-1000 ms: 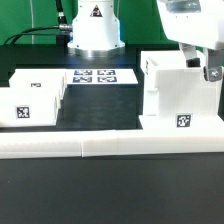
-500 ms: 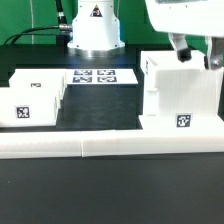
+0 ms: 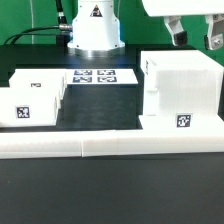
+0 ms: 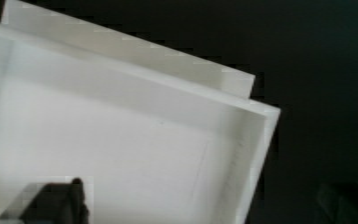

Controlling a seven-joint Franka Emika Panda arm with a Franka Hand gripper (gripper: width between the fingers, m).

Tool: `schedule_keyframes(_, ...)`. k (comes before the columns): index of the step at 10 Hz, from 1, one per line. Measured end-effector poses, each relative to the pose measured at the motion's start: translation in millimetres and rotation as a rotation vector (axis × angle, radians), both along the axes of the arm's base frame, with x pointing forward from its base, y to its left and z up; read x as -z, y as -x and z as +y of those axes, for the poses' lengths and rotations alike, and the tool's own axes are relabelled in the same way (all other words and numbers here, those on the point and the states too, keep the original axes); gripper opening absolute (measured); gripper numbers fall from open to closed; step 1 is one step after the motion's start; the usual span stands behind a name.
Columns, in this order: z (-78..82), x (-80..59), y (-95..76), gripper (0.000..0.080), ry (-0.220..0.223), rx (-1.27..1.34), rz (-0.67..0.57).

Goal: Assemble drawer

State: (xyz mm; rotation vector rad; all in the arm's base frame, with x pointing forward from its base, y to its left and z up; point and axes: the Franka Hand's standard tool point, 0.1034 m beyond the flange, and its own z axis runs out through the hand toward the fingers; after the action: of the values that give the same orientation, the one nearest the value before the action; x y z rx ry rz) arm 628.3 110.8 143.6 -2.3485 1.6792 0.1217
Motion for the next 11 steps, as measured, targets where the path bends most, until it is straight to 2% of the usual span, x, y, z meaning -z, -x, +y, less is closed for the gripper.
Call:
schedule_keyframes(1, -1.7, 2.0, 3.1, 0.0649, 0.014, -0.110, -0.011)
schedule_keyframes(2, -6.5, 6.5, 14.8, 0.0649, 0.035, -0.329, 0.002)
schedule_keyframes(5, -18.1, 1.4, 27.8, 0.0649, 0.077, -0.773, -0.001)
schedule_keyframes(9, -19.9, 4.3, 28.2, 0.0649, 0.071, -1.035, -0.062)
schedule_keyframes(11, -54.1, 3.6, 37.5, 0.0649, 0.090, -1.255, -0.065)
